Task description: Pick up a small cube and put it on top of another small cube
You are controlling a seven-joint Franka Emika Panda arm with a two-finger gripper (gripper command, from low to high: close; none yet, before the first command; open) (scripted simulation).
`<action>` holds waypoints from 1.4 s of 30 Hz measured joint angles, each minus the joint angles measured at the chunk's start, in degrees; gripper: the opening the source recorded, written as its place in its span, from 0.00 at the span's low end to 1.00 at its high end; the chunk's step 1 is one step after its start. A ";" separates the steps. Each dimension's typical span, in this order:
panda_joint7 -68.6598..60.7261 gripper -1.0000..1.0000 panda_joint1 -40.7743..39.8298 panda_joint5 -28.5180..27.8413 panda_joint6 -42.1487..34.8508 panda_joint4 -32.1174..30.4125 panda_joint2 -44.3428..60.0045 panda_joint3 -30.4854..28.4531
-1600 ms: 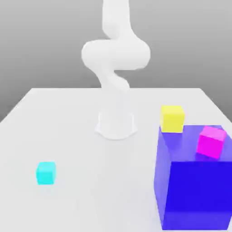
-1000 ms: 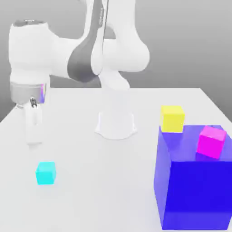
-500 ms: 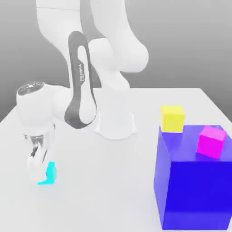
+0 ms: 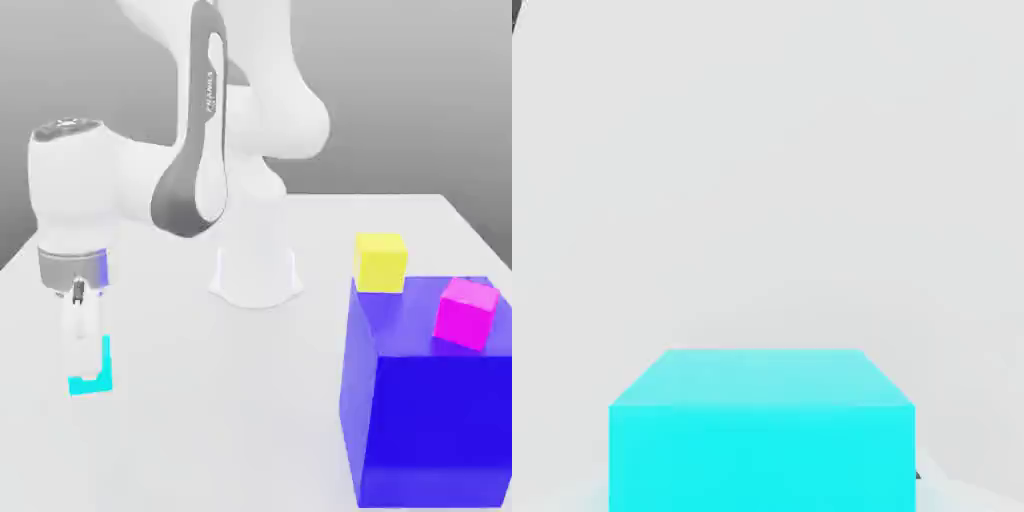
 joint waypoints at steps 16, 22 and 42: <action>-28.78 0.00 30.71 17.88 -3.56 11.61 -8.48 11.90; -34.74 0.00 42.73 24.01 -6.67 7.49 -14.55 19.04; -12.99 0.00 33.68 10.62 -2.75 -18.90 -13.15 34.68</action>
